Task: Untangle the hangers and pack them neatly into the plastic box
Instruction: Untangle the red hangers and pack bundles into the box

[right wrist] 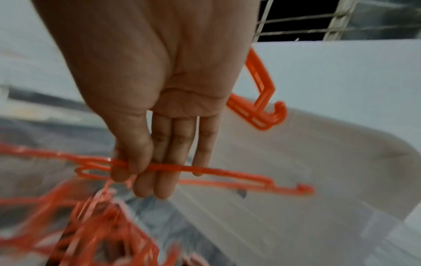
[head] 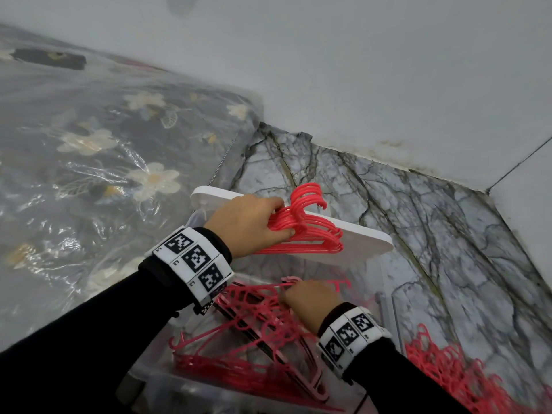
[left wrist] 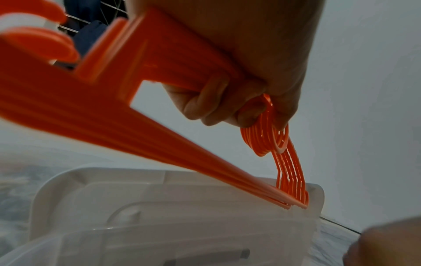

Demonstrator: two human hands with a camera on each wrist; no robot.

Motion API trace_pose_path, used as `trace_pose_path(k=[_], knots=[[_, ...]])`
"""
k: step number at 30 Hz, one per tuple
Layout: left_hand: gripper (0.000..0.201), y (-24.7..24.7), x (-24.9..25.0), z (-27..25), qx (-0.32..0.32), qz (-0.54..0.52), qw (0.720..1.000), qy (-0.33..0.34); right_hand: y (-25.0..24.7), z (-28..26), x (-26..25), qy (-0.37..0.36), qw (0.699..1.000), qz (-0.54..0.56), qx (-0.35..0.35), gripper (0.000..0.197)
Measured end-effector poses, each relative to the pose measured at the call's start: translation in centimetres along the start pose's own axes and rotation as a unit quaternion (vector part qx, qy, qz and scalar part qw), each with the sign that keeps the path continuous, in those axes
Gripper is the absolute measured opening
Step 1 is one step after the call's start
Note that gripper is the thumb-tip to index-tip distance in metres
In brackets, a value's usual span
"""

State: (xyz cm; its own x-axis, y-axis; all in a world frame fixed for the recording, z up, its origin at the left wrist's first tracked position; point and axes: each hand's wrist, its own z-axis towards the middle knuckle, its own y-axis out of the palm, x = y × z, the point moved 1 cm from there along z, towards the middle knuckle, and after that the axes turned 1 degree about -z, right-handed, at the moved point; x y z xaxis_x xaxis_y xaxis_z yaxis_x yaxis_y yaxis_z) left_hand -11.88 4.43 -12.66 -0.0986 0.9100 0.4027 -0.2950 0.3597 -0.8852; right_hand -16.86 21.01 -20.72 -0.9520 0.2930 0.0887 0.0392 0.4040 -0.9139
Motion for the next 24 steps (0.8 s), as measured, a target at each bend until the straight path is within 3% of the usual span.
trace_pose_path(k=[5,9,15,21,24], knots=[[0.05,0.0,-0.4,-0.1,0.007,-0.002,1.0,-0.002,-3.2,-3.0,1.7,0.016,0.988,0.117,0.097,0.019],[0.057,-0.1,-0.4,-0.3,-0.007,0.002,1.0,-0.011,-4.3,-4.1,3.4,0.056,0.972,0.186,0.132,0.028],[0.073,0.1,-0.3,-0.3,-0.034,-0.043,0.998,-0.013,-5.5,-4.8,5.2,0.052,0.944,0.249,0.209,0.015],[0.062,0.4,0.2,-0.2,-0.045,-0.061,0.997,-0.015,-6.4,-4.8,5.4,0.044,0.904,0.296,0.305,0.01],[0.062,0.7,0.5,-0.2,-0.045,-0.082,0.995,-0.026,-6.5,-4.7,5.4,0.069,0.902,0.278,0.324,0.01]])
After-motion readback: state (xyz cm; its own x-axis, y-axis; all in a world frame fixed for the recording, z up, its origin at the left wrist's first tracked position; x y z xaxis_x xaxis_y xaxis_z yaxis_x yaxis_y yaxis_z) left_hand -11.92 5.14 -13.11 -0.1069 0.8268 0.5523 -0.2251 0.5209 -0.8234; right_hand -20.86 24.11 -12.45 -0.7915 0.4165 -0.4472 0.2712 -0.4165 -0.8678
